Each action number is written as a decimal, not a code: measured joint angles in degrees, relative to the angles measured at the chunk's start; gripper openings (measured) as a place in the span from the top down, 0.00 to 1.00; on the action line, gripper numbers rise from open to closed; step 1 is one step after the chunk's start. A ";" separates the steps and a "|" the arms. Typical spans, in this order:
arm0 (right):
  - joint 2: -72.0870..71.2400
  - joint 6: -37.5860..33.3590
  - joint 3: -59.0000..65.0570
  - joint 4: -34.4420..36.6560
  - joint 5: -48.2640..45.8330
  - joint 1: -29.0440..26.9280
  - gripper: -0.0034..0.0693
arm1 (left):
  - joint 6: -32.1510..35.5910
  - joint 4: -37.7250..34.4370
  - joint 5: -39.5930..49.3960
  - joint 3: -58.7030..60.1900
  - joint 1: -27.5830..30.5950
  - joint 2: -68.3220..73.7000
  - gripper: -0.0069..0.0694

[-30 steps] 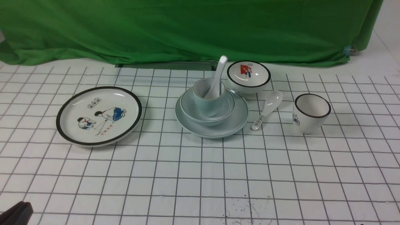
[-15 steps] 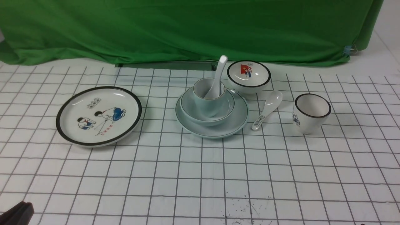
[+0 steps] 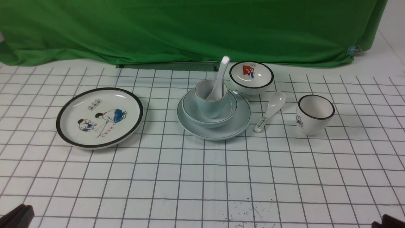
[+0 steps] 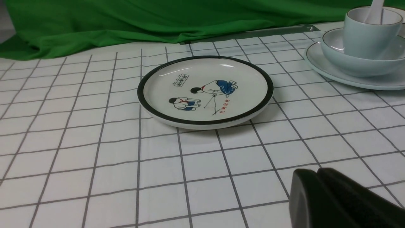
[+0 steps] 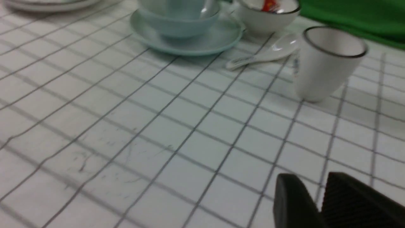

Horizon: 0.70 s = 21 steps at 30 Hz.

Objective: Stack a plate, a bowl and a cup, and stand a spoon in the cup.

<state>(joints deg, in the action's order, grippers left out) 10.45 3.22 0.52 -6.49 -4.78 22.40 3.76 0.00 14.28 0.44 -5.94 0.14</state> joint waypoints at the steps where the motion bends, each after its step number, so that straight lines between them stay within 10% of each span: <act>1: -0.29 0.00 0.00 0.00 0.01 -0.50 0.68 | 0.00 0.00 0.00 0.00 0.00 0.00 0.95; 10: -10.33 -10.49 0.00 3.54 -5.60 -20.08 0.68 | 0.00 0.00 0.04 0.00 0.00 -0.05 0.95; 21: -10.46 -4.10 0.00 4.75 -7.38 -19.56 0.88 | 0.00 0.00 0.02 0.00 0.00 -0.05 0.95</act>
<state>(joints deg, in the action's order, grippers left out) 0.00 -0.88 0.52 -1.75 -12.16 2.84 3.76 0.00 14.30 0.44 -5.94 0.10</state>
